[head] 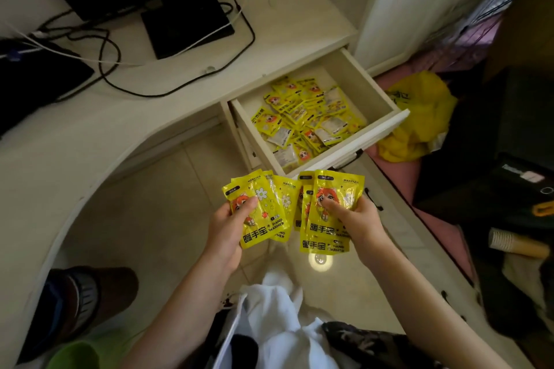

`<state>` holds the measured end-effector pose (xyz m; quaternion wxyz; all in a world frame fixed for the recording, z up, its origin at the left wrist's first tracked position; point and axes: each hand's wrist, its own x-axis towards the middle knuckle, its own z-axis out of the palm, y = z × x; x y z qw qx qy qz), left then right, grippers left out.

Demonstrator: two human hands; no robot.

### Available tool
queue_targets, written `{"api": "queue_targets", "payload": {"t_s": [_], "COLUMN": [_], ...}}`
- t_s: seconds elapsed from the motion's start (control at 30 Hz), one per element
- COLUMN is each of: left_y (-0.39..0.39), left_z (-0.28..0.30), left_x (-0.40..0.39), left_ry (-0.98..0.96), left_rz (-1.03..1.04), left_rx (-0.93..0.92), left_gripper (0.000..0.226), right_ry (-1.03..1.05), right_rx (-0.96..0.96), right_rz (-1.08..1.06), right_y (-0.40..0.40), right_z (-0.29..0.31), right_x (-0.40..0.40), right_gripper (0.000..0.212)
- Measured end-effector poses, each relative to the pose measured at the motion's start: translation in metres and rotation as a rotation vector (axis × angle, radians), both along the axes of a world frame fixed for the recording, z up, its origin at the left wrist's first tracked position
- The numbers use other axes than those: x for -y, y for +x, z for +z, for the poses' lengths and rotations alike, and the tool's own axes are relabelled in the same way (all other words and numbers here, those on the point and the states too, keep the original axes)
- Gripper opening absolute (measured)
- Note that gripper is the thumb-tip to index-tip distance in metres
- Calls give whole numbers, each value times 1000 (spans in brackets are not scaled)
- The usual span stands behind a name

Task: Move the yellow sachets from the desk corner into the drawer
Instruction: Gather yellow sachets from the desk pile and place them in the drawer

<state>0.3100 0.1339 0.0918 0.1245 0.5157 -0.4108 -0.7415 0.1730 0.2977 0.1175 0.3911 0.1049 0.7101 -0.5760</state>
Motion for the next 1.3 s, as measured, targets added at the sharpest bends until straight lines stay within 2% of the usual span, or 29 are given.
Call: {"api": "queue_targets", "payload": {"t_s": [0.2, 0.43, 0.67, 0.8, 0.97, 1.07, 1.13, 1.2, 1.3], "left_y": [-71, -146, -201, -230, -263, -276, -284, -290, -297], "left_z": [-11, -19, -36, -49, -68, -83, -92, -103, -122], "left_x": [34, 76, 98, 105, 103, 100, 100, 102, 118], "left_ry": [28, 37, 63, 69, 110, 148, 194, 222, 222], "left_rz": [-18, -56, 18, 91, 236, 320, 366, 391, 475], "left_rx": [-8, 14, 48, 87, 207, 292, 309, 321, 322], "left_gripper": [7, 11, 17, 17, 10, 22, 25, 20, 12], "right_ry": [23, 63, 111, 166, 199, 246, 275, 284, 297], "right_rx": [-17, -36, 3, 22, 69, 88, 88, 89, 89], "right_rz": [-24, -42, 22, 111, 238, 341, 405, 438, 445], "right_y": [-71, -145, -211, -251, -302, -326, -338, -348, -362], "right_z": [-8, -14, -25, -39, -53, -66, -75, -84, -102], "right_x": [30, 73, 104, 120, 142, 157, 166, 175, 193], "right_gripper": [24, 24, 39, 45, 41, 46, 38, 25, 35]}}
